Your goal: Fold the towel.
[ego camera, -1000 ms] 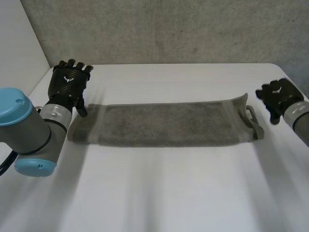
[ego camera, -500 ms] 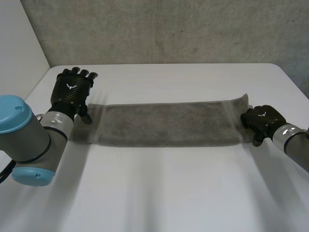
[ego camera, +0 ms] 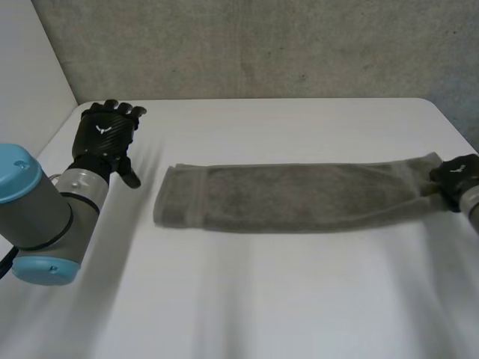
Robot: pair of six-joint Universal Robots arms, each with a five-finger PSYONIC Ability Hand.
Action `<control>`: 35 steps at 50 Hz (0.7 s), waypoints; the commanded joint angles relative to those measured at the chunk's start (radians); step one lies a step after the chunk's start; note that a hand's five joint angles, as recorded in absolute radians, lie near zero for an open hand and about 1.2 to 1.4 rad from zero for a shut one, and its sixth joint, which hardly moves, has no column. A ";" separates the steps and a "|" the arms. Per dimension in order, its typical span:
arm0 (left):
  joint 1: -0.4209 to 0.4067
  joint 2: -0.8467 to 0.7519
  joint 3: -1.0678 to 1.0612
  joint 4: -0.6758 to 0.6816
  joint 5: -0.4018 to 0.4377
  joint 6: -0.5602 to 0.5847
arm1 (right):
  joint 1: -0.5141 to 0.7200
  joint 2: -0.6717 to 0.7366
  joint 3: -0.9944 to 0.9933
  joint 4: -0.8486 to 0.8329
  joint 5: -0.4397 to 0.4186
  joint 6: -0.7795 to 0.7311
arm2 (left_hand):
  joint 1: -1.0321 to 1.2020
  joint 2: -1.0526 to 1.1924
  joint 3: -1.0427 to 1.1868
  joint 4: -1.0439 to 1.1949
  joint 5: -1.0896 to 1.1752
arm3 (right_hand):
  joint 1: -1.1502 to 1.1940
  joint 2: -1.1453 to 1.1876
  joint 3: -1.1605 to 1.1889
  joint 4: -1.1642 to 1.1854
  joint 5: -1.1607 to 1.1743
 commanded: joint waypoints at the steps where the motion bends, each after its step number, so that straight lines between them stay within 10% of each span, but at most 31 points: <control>1: 0.043 0.061 -0.025 -0.009 0.001 0.000 | -0.086 -0.050 -0.090 0.056 0.047 -0.250 | -0.075 -0.072 -0.056 -0.074 -0.207 | 0.067 0.161 0.055 0.054 0.078; 10: 0.047 0.067 -0.015 -0.009 0.000 -0.001 | 0.275 -0.105 -0.246 0.038 0.056 -0.052 | -0.075 -0.072 -0.056 -0.074 -0.207 | 0.067 0.161 0.055 0.054 0.078; 20: 0.030 0.073 -0.019 -0.008 -0.002 -0.005 | 0.764 0.137 -0.312 -0.107 -0.046 -0.055 | -0.075 -0.072 -0.056 -0.074 -0.207 | 0.067 0.161 0.055 0.054 0.078; 35: 0.006 0.055 0.002 -0.005 0.000 -0.003 | 0.819 0.193 -0.252 -0.101 -0.260 -0.035 | -0.072 -0.069 -0.053 -0.072 -0.204 | 0.067 0.161 0.055 0.054 0.078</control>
